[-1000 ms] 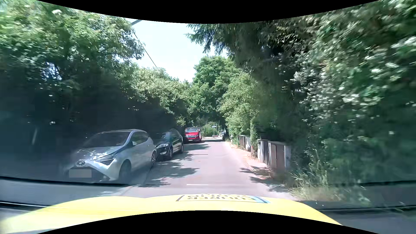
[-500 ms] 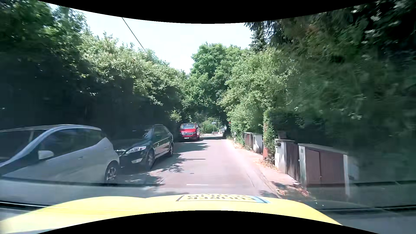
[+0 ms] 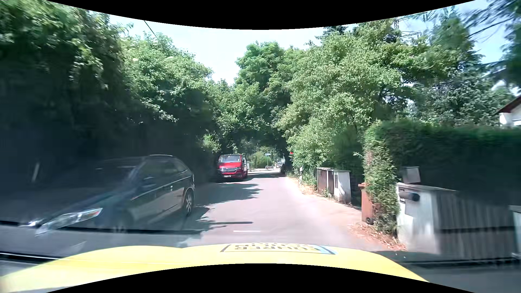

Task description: Follow the waypoints while adhering to traffic rules and regulations

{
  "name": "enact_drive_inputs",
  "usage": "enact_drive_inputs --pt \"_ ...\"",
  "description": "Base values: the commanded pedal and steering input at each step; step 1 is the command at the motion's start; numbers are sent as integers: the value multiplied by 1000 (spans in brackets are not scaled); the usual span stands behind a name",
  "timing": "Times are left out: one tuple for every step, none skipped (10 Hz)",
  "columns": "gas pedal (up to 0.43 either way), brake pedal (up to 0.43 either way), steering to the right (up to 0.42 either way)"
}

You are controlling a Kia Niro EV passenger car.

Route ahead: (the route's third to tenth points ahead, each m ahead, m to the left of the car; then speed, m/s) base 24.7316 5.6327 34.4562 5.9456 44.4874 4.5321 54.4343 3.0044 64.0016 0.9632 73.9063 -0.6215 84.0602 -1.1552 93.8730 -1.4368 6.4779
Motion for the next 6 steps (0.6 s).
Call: enact_drive_inputs --pt "59 0 -4" --pt "59 0 -3" --pt "59 0 -2" --pt "59 0 -1" --pt "59 0 -1" --pt "59 0 0"
